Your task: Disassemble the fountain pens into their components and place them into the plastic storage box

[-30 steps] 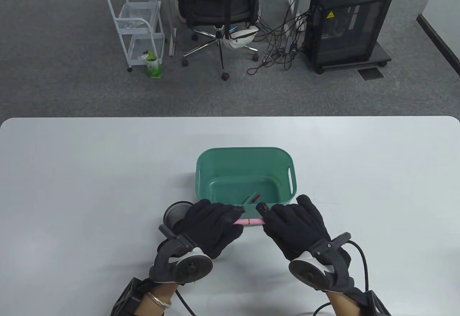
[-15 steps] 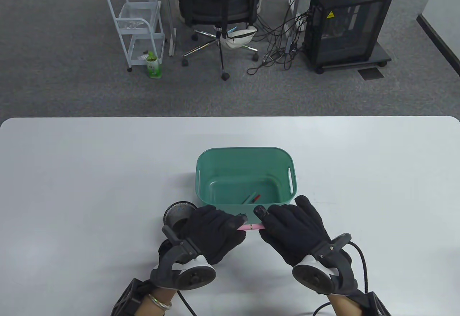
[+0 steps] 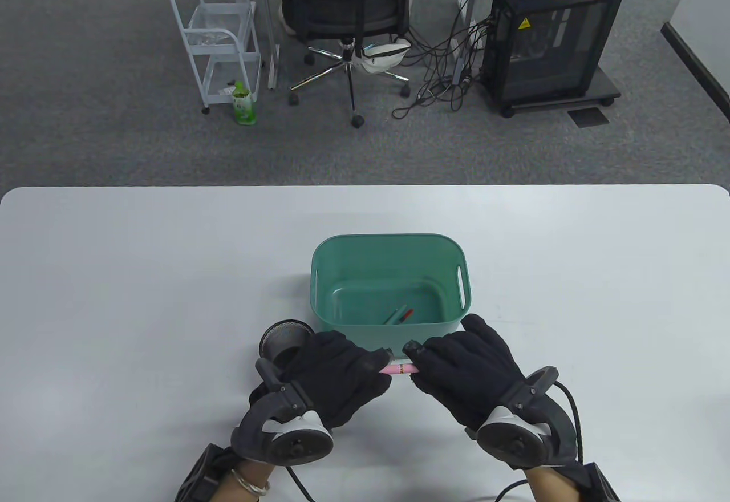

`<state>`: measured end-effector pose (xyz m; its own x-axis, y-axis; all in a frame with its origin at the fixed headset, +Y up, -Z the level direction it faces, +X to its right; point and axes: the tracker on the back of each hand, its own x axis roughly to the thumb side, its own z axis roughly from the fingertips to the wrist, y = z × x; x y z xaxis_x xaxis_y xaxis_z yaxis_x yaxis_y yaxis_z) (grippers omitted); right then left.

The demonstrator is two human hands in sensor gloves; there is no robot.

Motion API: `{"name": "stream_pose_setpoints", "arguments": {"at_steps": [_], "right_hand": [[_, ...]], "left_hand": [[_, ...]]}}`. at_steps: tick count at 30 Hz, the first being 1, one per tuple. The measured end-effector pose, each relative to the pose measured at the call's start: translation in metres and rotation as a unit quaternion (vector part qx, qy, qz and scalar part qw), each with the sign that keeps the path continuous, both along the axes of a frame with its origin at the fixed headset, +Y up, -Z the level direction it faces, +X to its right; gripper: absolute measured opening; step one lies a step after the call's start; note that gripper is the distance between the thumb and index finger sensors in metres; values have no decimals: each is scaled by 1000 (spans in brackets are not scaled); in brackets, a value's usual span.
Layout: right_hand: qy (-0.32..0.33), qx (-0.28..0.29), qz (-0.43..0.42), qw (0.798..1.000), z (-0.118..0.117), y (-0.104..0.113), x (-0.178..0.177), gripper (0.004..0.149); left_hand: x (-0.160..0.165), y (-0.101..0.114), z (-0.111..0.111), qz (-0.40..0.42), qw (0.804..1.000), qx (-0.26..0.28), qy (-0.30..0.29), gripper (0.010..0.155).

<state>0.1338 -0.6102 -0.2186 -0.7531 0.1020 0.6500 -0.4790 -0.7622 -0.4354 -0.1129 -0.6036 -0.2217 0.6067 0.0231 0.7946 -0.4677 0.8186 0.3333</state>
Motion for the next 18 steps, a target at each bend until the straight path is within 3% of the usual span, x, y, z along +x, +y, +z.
{"name": "stream_pose_setpoints", "arguments": {"at_steps": [3, 5, 6, 9, 18], "right_hand": [[2, 0, 1, 1000, 0, 0, 0, 45], [-53, 33, 2, 998, -3, 4, 15, 44], [-76, 34, 5, 996, -4, 10, 30, 44], [-64, 8, -50, 997, -4, 19, 44, 44], [-75, 30, -46, 996, -2, 20, 44, 44]], "left_hand": [[-1, 1, 0, 1, 1000, -2, -2, 47], [-18, 4, -4, 7, 999, 5, 53, 47], [-31, 8, -7, 17, 999, -8, 49, 47], [-47, 14, -6, 46, 996, -13, 69, 47], [-37, 11, -6, 35, 997, 5, 75, 47]]}}
